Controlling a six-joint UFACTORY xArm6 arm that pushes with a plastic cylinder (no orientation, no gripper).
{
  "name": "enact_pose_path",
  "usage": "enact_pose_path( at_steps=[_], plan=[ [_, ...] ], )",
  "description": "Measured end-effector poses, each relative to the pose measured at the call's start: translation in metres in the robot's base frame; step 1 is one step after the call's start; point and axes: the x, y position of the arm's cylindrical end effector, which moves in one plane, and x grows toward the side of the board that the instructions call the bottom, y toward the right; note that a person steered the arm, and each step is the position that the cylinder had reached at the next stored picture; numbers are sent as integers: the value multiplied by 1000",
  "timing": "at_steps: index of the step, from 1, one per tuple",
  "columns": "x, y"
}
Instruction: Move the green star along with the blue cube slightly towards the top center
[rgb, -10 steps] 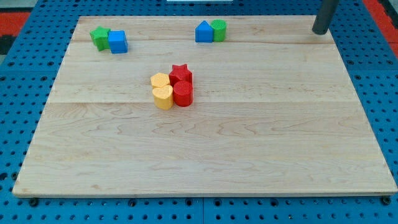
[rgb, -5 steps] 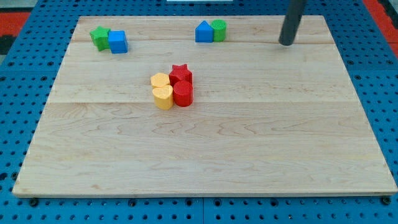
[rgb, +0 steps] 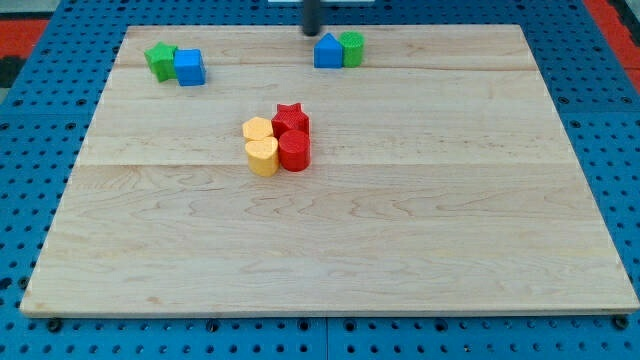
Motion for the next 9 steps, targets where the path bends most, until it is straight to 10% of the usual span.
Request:
enact_pose_path(
  at_steps=[3, 5, 9],
  plan=[
    [51, -198],
    [93, -138],
    [41, -84]
  ],
)
